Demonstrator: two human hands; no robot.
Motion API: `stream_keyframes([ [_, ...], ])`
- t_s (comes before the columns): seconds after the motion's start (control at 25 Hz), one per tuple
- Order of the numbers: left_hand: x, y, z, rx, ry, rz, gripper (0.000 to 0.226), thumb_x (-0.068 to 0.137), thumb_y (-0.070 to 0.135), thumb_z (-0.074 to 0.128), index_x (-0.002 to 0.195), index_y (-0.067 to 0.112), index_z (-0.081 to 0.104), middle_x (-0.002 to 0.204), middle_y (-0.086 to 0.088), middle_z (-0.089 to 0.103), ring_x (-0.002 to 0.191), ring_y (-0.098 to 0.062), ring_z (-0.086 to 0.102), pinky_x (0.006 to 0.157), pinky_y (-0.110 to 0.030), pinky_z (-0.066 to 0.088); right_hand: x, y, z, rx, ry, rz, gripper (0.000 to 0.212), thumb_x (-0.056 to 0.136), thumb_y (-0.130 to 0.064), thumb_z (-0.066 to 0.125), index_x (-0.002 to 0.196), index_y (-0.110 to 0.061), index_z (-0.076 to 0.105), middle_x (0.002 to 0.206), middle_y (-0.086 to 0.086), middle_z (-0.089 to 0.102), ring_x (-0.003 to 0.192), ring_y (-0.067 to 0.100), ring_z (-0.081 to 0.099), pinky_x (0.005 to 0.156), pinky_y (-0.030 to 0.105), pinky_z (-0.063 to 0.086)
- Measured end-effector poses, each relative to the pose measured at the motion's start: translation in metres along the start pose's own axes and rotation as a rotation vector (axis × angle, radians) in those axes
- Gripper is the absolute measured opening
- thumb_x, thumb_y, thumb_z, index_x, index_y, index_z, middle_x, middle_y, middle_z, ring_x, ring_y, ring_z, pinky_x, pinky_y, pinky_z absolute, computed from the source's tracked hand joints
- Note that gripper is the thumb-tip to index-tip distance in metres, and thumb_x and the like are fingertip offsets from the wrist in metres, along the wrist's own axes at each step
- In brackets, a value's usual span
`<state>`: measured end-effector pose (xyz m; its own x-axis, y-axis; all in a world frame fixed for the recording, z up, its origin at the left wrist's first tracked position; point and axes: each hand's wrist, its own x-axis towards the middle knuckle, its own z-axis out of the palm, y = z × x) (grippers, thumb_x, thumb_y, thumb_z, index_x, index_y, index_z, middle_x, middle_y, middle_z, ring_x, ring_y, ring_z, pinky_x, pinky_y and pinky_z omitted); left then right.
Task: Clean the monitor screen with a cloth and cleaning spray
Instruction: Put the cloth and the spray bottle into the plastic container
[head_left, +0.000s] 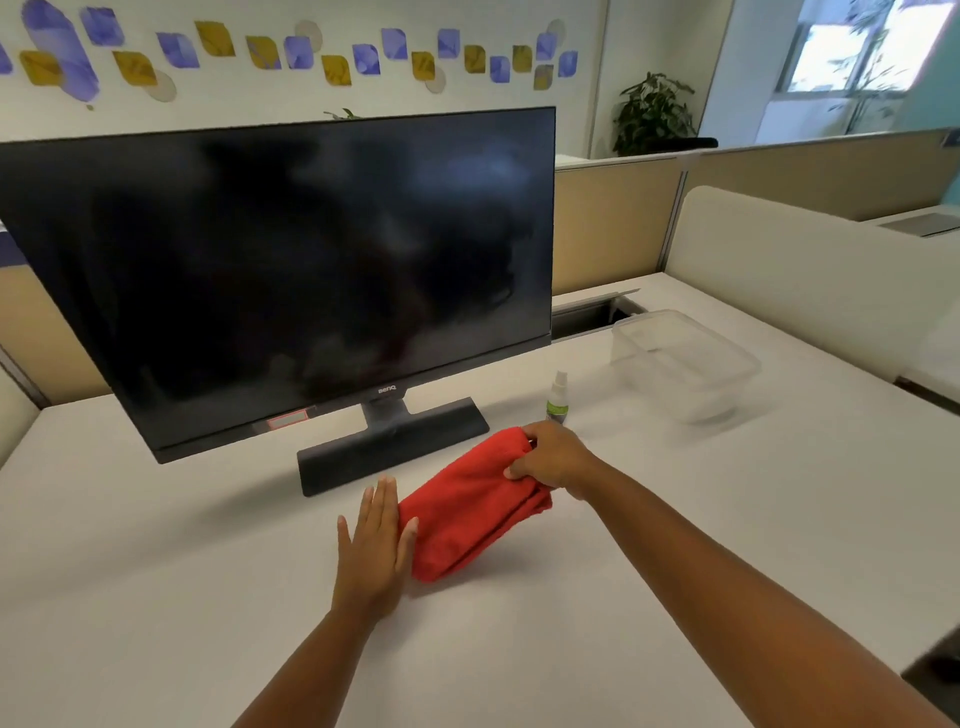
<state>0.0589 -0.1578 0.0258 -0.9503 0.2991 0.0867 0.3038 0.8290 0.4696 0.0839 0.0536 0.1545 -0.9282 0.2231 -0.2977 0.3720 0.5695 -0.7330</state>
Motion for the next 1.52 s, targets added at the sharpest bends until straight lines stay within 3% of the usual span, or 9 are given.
stream_keyframes([
  [0.12,0.014,0.02,0.009,-0.008,0.021,-0.007,0.089,0.072,0.071,-0.01,0.143,0.018,-0.003,0.154,0.0,-0.004,0.141,-0.016,-0.004,0.111,-0.04,-0.012,-0.008,-0.006,-0.032,-0.033,0.063,-0.071,0.047,0.077,-0.01,0.069,0.122,-0.008,0.056,0.119,0.014,0.06,0.108,0.031,0.057,0.093,0.04,0.05],
  [0.24,0.025,0.044,0.018,0.028,0.047,0.007,0.101,0.062,0.075,-0.022,0.143,0.018,-0.004,0.149,0.004,-0.012,0.141,-0.017,-0.006,0.108,-0.038,-0.015,-0.011,-0.012,-0.071,-0.039,0.124,-0.101,0.044,0.078,-0.008,0.068,0.121,-0.008,0.057,0.117,0.014,0.06,0.106,0.031,0.057,0.09,0.038,0.05],
  [0.32,0.034,0.059,0.025,0.086,0.021,0.02,0.086,0.072,0.066,-0.011,0.143,0.017,-0.006,0.151,0.0,-0.013,0.141,-0.019,-0.008,0.107,-0.04,-0.016,-0.01,-0.016,-0.099,-0.011,0.181,-0.125,0.043,0.078,-0.005,0.067,0.12,-0.009,0.058,0.114,0.013,0.062,0.103,0.03,0.057,0.087,0.036,0.049],
  [0.52,0.06,0.087,0.048,0.191,-0.048,0.061,0.089,0.067,0.06,-0.016,0.142,0.014,-0.008,0.153,-0.007,-0.012,0.137,-0.017,-0.018,0.107,-0.043,-0.016,0.008,-0.011,-0.166,0.105,0.304,-0.138,0.037,0.075,0.002,0.065,0.11,-0.012,0.064,0.086,0.003,0.06,0.087,0.022,0.055,0.065,0.028,0.048],
  [0.68,0.086,0.107,0.065,0.214,-0.056,0.037,0.077,0.077,0.052,0.0,0.142,0.012,-0.008,0.153,-0.007,-0.012,0.14,-0.021,-0.013,0.111,-0.047,-0.009,0.034,0.005,-0.214,0.188,0.427,-0.15,0.037,0.073,0.004,0.065,0.106,-0.013,0.066,0.093,0.008,0.061,0.087,0.024,0.057,0.071,0.032,0.049],
  [0.88,0.117,0.128,0.082,0.307,-0.034,0.045,0.081,0.076,0.056,-0.01,0.142,0.01,-0.005,0.154,-0.008,-0.006,0.141,-0.022,-0.009,0.11,-0.045,-0.011,0.076,0.034,-0.254,0.22,0.55,-0.112,0.038,0.07,0.0,0.067,0.104,-0.016,0.066,0.11,0.014,0.064,0.1,0.032,0.061,0.081,0.043,0.054],
  [1.04,0.138,0.137,0.091,0.294,-0.049,0.02,0.062,0.095,0.041,0.017,0.142,0.008,-0.006,0.154,-0.01,-0.006,0.142,-0.022,-0.007,0.113,-0.043,-0.008,0.102,0.06,-0.27,0.185,0.621,-0.054,0.043,0.072,0.0,0.065,0.111,-0.018,0.064,0.114,0.014,0.062,0.103,0.033,0.06,0.082,0.049,0.055],
  [1.24,0.14,0.134,0.107,0.179,-0.039,-0.009,0.061,0.096,0.037,0.02,0.142,0.007,-0.005,0.154,-0.009,-0.006,0.142,-0.02,-0.007,0.114,-0.036,-0.007,0.125,0.083,-0.282,0.023,0.773,-0.064,0.043,0.077,0.001,0.061,0.117,-0.016,0.061,0.115,0.013,0.064,0.107,0.032,0.057,0.09,0.042,0.05],
  [1.52,0.146,0.13,0.115,0.155,0.033,0.013,0.062,0.094,0.039,0.023,0.143,0.008,-0.002,0.154,-0.007,-0.002,0.142,-0.019,-0.004,0.115,-0.034,-0.007,0.157,0.103,-0.301,0.018,1.016,-0.191,0.039,0.078,0.008,0.049,0.11,-0.01,0.063,0.108,0.012,0.068,0.101,0.028,0.06,0.08,0.026,0.044],
])
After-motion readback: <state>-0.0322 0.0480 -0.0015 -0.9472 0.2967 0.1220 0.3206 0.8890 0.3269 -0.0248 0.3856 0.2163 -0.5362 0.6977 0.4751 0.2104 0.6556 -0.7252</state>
